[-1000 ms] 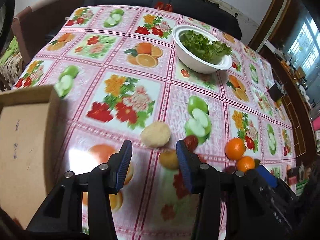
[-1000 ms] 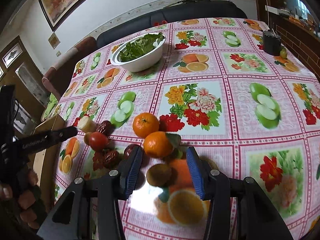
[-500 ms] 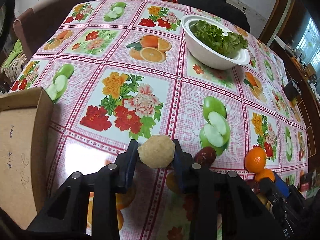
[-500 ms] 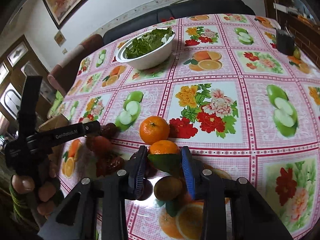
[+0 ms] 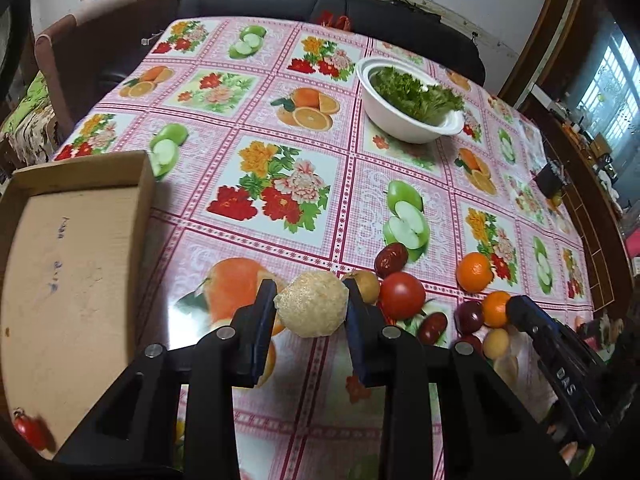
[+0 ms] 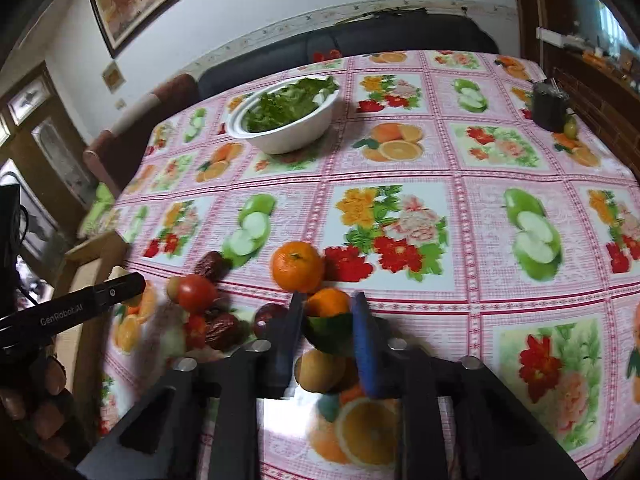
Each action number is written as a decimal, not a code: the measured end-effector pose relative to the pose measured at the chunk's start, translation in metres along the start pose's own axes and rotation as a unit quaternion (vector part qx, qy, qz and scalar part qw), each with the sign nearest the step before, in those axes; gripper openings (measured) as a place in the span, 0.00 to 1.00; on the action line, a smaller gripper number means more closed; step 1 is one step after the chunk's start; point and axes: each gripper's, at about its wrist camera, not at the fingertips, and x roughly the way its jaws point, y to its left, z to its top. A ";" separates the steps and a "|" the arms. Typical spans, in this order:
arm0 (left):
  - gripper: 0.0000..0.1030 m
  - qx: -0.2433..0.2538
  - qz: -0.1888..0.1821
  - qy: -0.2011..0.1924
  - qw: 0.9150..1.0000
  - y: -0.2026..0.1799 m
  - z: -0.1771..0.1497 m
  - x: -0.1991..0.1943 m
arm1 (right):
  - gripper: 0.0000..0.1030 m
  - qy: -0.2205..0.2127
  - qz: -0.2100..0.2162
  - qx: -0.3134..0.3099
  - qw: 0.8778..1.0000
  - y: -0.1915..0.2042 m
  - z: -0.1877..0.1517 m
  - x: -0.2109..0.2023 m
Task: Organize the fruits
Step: 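Grasp the pale yellow round piece with the left tool while the right tool grasps a leafy mandarin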
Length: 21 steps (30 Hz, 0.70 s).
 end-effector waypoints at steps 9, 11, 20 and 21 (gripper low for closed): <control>0.29 0.006 -0.007 -0.010 1.000 0.007 -0.010 -0.023 | 0.47 0.004 0.012 -0.003 1.000 0.008 -0.005 0.000; 0.29 0.009 -0.005 -0.012 1.000 0.008 -0.014 -0.026 | 0.45 0.019 -0.011 -0.006 1.000 0.010 -0.006 0.009; 0.29 0.018 0.002 -0.035 0.999 0.016 -0.024 -0.053 | 0.32 0.000 0.019 0.024 1.000 0.003 -0.008 -0.009; 0.29 0.018 0.001 -0.037 0.999 0.017 -0.024 -0.055 | 0.32 -0.006 0.023 0.022 0.999 0.007 -0.009 -0.015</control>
